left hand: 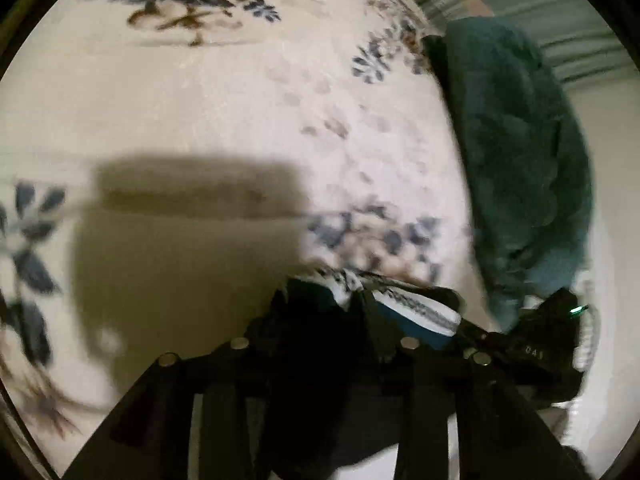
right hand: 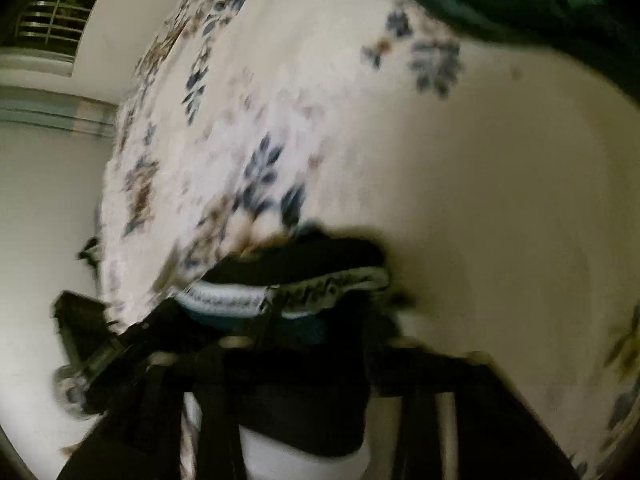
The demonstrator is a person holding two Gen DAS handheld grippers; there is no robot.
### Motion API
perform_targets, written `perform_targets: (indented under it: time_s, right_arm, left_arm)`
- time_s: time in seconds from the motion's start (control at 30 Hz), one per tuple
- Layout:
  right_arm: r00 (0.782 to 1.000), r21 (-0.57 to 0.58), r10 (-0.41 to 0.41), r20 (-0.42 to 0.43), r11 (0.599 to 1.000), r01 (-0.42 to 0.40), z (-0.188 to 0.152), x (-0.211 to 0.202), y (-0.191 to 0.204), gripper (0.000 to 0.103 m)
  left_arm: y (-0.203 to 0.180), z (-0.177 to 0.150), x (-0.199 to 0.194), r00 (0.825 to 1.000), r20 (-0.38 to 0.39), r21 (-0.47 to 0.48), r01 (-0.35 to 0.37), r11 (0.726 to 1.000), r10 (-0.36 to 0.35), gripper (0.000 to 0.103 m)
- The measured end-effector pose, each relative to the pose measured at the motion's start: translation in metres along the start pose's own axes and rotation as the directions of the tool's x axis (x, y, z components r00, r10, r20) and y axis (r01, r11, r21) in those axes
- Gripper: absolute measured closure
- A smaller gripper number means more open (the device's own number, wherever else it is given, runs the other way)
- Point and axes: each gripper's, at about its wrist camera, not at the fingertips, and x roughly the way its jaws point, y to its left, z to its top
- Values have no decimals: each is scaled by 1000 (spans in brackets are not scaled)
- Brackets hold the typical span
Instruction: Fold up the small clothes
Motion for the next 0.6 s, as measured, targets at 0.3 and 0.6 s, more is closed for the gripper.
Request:
perform_targets:
  time_s: [0.3, 0.6]
  right_arm:
    - [997, 111, 51, -65, 993, -44, -1, 4, -8, 76]
    - [981, 84, 136, -140, 989, -125, -133, -88, -21, 43]
  left_arm:
    - [-2, 0, -13, 999, -32, 17, -17, 1000, 17, 70]
    - [-21, -94, -124, 995, -9, 88, 97, 991, -96, 41]
